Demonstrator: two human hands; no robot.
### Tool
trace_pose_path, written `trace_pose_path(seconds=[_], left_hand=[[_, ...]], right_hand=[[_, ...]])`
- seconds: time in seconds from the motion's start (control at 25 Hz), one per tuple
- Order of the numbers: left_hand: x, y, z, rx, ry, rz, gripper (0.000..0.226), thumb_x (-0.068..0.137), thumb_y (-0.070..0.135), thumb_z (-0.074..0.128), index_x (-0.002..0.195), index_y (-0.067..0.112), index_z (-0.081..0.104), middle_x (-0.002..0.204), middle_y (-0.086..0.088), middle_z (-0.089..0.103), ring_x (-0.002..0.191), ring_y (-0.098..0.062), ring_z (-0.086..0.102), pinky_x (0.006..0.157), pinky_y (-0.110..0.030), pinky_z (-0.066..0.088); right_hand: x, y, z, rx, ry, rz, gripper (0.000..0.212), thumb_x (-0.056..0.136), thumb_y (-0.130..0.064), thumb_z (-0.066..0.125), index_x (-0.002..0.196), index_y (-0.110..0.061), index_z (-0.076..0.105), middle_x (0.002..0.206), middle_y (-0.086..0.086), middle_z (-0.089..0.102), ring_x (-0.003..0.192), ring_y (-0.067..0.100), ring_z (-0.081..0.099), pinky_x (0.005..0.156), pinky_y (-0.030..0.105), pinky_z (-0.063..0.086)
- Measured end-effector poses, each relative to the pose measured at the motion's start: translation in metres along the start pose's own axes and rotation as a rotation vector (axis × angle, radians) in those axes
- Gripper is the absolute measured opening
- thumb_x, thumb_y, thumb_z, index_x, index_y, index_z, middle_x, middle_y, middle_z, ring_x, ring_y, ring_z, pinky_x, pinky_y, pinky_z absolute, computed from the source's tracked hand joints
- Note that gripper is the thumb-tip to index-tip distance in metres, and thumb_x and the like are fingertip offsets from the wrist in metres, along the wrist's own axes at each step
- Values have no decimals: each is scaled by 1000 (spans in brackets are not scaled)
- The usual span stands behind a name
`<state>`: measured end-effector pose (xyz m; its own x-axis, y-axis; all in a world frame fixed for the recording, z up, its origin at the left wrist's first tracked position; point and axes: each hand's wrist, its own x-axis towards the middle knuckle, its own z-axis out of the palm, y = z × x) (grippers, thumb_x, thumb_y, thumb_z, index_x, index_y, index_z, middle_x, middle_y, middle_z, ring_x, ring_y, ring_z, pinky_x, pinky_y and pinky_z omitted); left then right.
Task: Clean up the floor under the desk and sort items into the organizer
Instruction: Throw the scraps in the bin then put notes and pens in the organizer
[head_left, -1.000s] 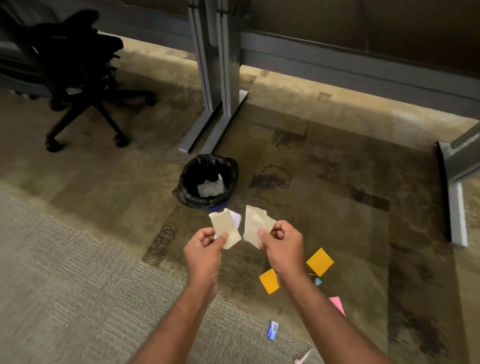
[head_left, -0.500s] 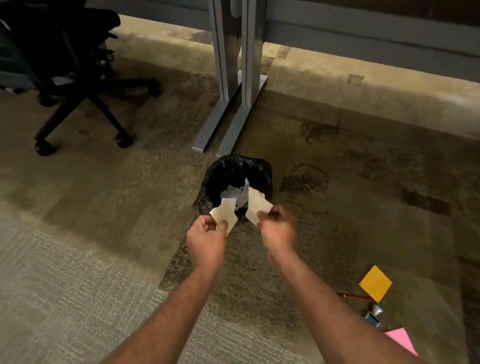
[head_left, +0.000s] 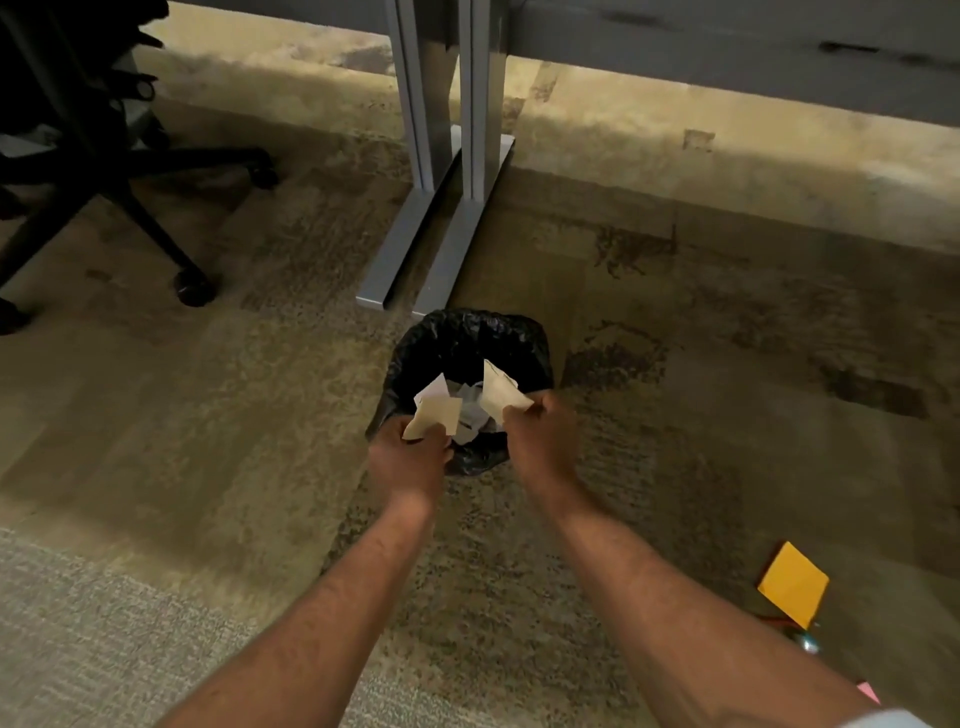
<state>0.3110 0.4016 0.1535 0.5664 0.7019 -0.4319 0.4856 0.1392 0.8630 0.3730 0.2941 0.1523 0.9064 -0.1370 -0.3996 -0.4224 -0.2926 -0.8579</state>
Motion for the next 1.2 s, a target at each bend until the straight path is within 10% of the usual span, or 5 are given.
trace_pose_path(seconds=[0.2,0.36,0.52,0.72,1.2], left_hand=[[5,2,0,-93,-227,40,22,94,5,62,93,27,64,82,21,73,80,5,69,85,-33,59],[-4,-6,-5,-28,-233,38,50,95,9,62,143,10,49,135,3,61,121,-8,59,99,-21,49],[-38,-10,-9,189,-185,247,47,100,26,53,147,23,45,97,7,72,55,7,55,48,-11,45],[-87,-3,-12,581,-174,588,52,105,29,40,154,18,30,164,-1,26,153,-10,14,121,-45,29],[-328,8,64,813,-286,848,60,104,35,31,158,11,19,168,-8,4,155,-17,-6,125,-46,11]], right_hand=[[17,15,20,-16,18,-4,12,86,-8,60,94,-17,61,98,7,69,83,19,67,62,34,54],[7,18,16,-20,-4,-60,15,91,-5,57,98,-18,58,103,3,66,89,12,62,66,18,47],[-25,16,-4,-23,-35,-225,18,98,-14,53,115,-13,60,111,-4,65,99,9,63,71,8,47],[-72,11,-51,-304,-77,-398,38,103,-34,43,138,-22,47,157,-9,34,142,7,34,106,20,40],[-178,37,-311,-469,33,-645,40,103,-25,43,138,-6,49,160,9,29,152,20,15,122,46,21]])
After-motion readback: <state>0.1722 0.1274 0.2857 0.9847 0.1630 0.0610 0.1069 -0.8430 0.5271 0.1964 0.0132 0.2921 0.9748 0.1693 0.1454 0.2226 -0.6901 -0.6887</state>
